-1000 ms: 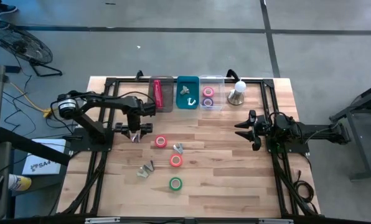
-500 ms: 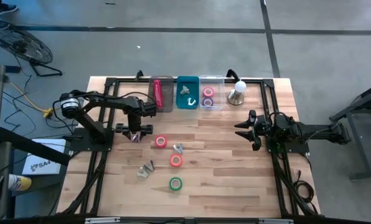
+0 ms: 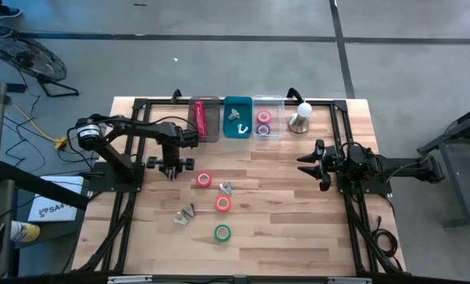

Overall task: Pick and place Stapler, Stapler remover, tape
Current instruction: Put the purple staple remover into the blue bin

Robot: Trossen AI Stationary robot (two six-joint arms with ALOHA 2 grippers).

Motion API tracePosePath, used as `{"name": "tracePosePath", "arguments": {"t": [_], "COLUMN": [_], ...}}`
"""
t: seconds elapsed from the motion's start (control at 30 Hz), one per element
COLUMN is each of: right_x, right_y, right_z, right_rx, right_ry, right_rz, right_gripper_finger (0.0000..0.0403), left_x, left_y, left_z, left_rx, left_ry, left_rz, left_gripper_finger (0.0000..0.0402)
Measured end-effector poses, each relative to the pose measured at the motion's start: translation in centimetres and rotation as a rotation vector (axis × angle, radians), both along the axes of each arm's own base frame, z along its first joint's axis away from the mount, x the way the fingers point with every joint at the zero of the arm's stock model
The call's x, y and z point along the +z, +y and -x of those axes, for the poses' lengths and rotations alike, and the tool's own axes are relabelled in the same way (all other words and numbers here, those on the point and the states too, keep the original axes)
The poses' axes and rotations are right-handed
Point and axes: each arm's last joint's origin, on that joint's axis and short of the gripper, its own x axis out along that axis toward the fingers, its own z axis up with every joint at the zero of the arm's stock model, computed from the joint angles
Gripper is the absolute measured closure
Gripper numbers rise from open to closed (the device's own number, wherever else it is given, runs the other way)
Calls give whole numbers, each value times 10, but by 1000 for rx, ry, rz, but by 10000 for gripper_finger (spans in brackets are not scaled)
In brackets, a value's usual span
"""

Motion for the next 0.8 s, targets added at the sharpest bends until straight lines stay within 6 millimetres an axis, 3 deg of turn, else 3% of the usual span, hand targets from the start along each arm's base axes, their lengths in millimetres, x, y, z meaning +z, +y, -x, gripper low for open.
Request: {"name": "tracePosePath", "arguments": {"t": [0.3,0.53,0.8], "right_x": [0,0,0], "right_y": [0,0,0], "right_z": [0,0,0], "right_rx": [0,0,0], "right_ry": [0,0,0], "right_rz": [0,0,0], "right_gripper_finger": [249,249,249], "left_x": [22,66,125], "left_y": [6,19,58], "left_z": [-12,-35,-59], "left_rx": [-34,-67,-111], "left_ry": [-90,-234,-392], "left_rz": [-47,-198,-423], "left_gripper_finger": [311,312,313]}}
